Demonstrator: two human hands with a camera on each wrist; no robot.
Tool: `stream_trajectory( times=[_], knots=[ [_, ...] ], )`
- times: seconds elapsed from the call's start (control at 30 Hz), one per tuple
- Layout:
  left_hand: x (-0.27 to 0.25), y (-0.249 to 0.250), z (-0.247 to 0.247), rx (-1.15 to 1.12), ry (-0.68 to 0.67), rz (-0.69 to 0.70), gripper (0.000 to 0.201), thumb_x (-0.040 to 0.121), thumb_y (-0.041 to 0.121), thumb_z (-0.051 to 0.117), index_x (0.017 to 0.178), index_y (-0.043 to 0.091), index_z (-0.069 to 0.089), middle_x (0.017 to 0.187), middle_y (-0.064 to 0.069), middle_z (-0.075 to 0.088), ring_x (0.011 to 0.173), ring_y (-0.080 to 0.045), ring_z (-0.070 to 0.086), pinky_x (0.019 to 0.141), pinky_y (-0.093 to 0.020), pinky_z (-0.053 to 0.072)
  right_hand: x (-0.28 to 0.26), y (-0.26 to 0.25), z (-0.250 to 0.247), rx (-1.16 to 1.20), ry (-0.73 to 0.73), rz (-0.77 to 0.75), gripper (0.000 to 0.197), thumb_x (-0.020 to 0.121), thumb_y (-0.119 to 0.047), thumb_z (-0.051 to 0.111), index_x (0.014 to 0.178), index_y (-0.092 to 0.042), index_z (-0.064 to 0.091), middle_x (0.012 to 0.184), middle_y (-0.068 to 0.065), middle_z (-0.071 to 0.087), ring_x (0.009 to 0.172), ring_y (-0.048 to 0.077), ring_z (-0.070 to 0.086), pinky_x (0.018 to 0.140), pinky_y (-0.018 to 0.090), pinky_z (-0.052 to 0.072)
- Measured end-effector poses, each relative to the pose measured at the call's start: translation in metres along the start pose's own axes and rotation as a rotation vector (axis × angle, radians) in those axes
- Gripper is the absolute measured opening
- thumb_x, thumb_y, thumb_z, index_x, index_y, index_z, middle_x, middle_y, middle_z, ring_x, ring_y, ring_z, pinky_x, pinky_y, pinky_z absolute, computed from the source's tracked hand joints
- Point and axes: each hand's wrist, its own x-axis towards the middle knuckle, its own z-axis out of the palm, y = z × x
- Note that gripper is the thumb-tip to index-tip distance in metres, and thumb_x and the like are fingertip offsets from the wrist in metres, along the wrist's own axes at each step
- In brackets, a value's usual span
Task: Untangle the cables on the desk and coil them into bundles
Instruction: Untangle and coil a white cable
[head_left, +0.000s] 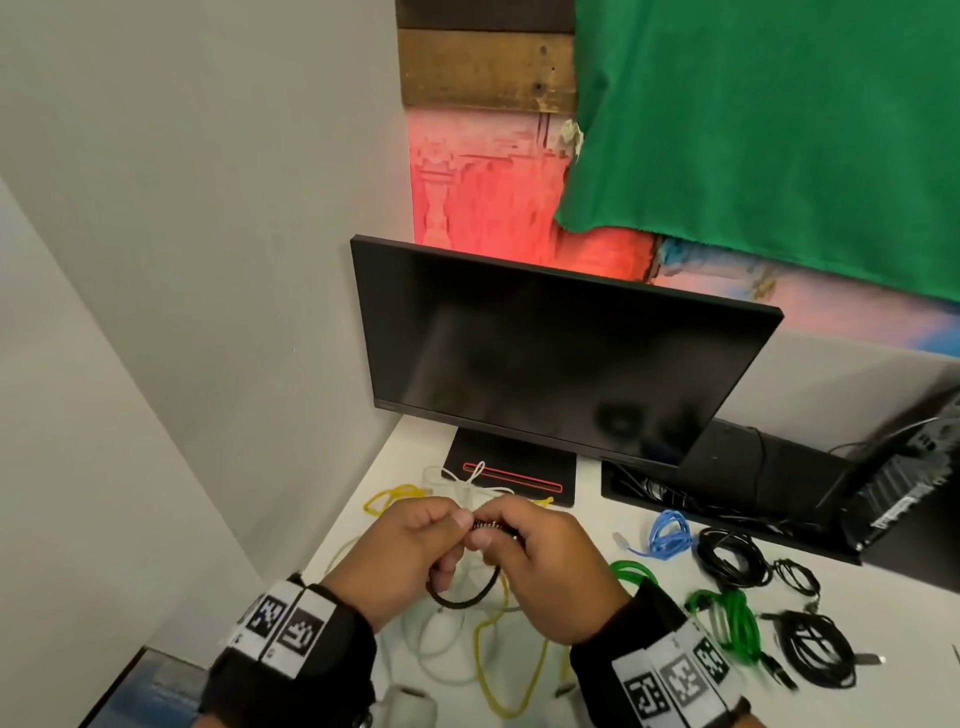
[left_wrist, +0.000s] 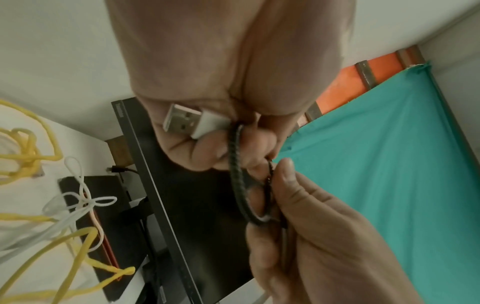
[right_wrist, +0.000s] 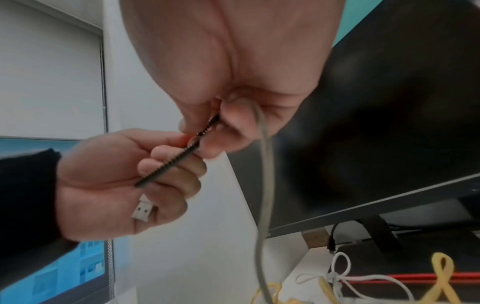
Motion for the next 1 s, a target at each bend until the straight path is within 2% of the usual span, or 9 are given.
stream_trajectory(
  times=[0.17, 0.3, 0.43, 0.6, 0.67, 0.73, 0.8, 0.9, 1.0],
  knots=[
    [0.012, -0.002, -0.004, 0.286, 0.163, 0.002, 0.022, 0.087, 0.014, 0.063, 0.071, 0.023, 0.075, 0.066, 0.004, 0.069, 0.062, -0.006, 0.061, 0.065, -0.023, 0.048, 0.015, 0.018, -0.01, -0.213, 0.158, 0.038, 0.014, 0.098, -0.037, 0.056, 0.089, -0.029, 0.064, 0.066, -0.019, 0.055, 0.071, 0.005, 0.055, 0.061, 0.021, 0.042],
    [0.013, -0.001, -0.01, 0.234, 0.022, -0.01, 0.016, 0.071, 0.029, 0.064, 0.078, 0.022, 0.077, 0.073, -0.007, 0.073, 0.067, -0.015, 0.064, 0.065, -0.028, 0.052, 0.014, 0.027, -0.003, -0.272, 0.212, 0.061, 0.015, 0.099, -0.035, 0.055, 0.093, -0.025, 0.064, 0.072, -0.019, 0.053, 0.072, 0.007, 0.053, 0.064, 0.024, 0.041],
    [0.012, -0.006, -0.004, 0.093, 0.129, 0.132, 0.017, 0.065, 0.025, 0.079, 0.081, 0.021, 0.074, 0.081, -0.003, 0.071, 0.075, -0.017, 0.065, 0.073, -0.025, 0.052, 0.011, 0.023, 0.004, -0.094, 0.187, 0.065, 0.014, 0.097, -0.03, 0.059, 0.085, -0.035, 0.06, 0.067, -0.017, 0.057, 0.07, 0.004, 0.056, 0.06, 0.014, 0.039],
    [0.01, -0.02, 0.002, 0.08, 0.197, 0.169, 0.02, 0.064, 0.027, 0.076, 0.076, 0.025, 0.06, 0.068, -0.005, 0.063, 0.057, -0.025, 0.052, 0.061, -0.038, 0.044, 0.009, 0.017, 0.006, 0.173, 0.183, 0.072, 0.026, 0.098, -0.019, 0.059, 0.08, -0.037, 0.06, 0.068, -0.012, 0.062, 0.06, 0.004, 0.056, 0.058, 0.013, 0.041],
    [0.009, -0.026, -0.001, 0.17, 0.212, 0.159, 0.022, 0.065, 0.021, 0.07, 0.082, 0.03, 0.06, 0.066, 0.0, 0.063, 0.057, -0.019, 0.055, 0.062, -0.037, 0.046, 0.008, 0.018, 0.005, 0.214, 0.142, 0.08, 0.027, 0.098, -0.02, 0.059, 0.078, -0.039, 0.059, 0.067, -0.011, 0.062, 0.057, 0.003, 0.055, 0.057, 0.014, 0.042],
    [0.008, -0.026, -0.006, 0.209, 0.124, 0.186, 0.026, 0.062, 0.018, 0.067, 0.085, 0.031, 0.067, 0.081, 0.005, 0.066, 0.072, -0.012, 0.06, 0.07, -0.033, 0.05, 0.006, 0.018, 0.007, 0.22, 0.113, 0.086, 0.029, 0.098, -0.022, 0.058, 0.076, -0.041, 0.059, 0.066, -0.012, 0.061, 0.057, 0.003, 0.053, 0.058, 0.017, 0.042],
    [0.007, -0.022, -0.007, 0.053, 0.006, 0.166, 0.022, 0.062, 0.027, 0.064, 0.08, 0.018, 0.073, 0.086, -0.004, 0.068, 0.085, -0.018, 0.063, 0.077, -0.032, 0.05, 0.005, 0.017, 0.009, 0.211, 0.108, 0.083, 0.026, 0.097, -0.022, 0.057, 0.076, -0.038, 0.057, 0.064, -0.016, 0.058, 0.058, 0.003, 0.05, 0.059, 0.02, 0.041],
    [0.006, -0.014, 0.004, -0.367, -0.031, -0.017, 0.034, 0.08, 0.033, 0.064, 0.07, 0.001, 0.068, 0.067, -0.02, 0.058, 0.063, -0.028, 0.059, 0.063, -0.034, 0.049, 0.007, 0.015, 0.011, 0.205, 0.126, 0.06, 0.023, 0.097, -0.022, 0.058, 0.078, -0.034, 0.056, 0.064, -0.018, 0.056, 0.059, 0.003, 0.048, 0.06, 0.02, 0.039],
    [0.005, -0.001, 0.01, -0.662, 0.025, -0.103, 0.034, 0.087, 0.03, 0.058, 0.065, 0.005, 0.062, 0.051, -0.008, 0.041, 0.043, -0.019, 0.04, 0.052, -0.031, 0.039, 0.01, 0.013, 0.008, 0.423, 0.124, 0.08, 0.009, 0.088, -0.031, 0.067, 0.085, -0.025, 0.06, 0.068, -0.01, 0.059, 0.057, 0.007, 0.051, 0.055, 0.025, 0.044]
  ],
)
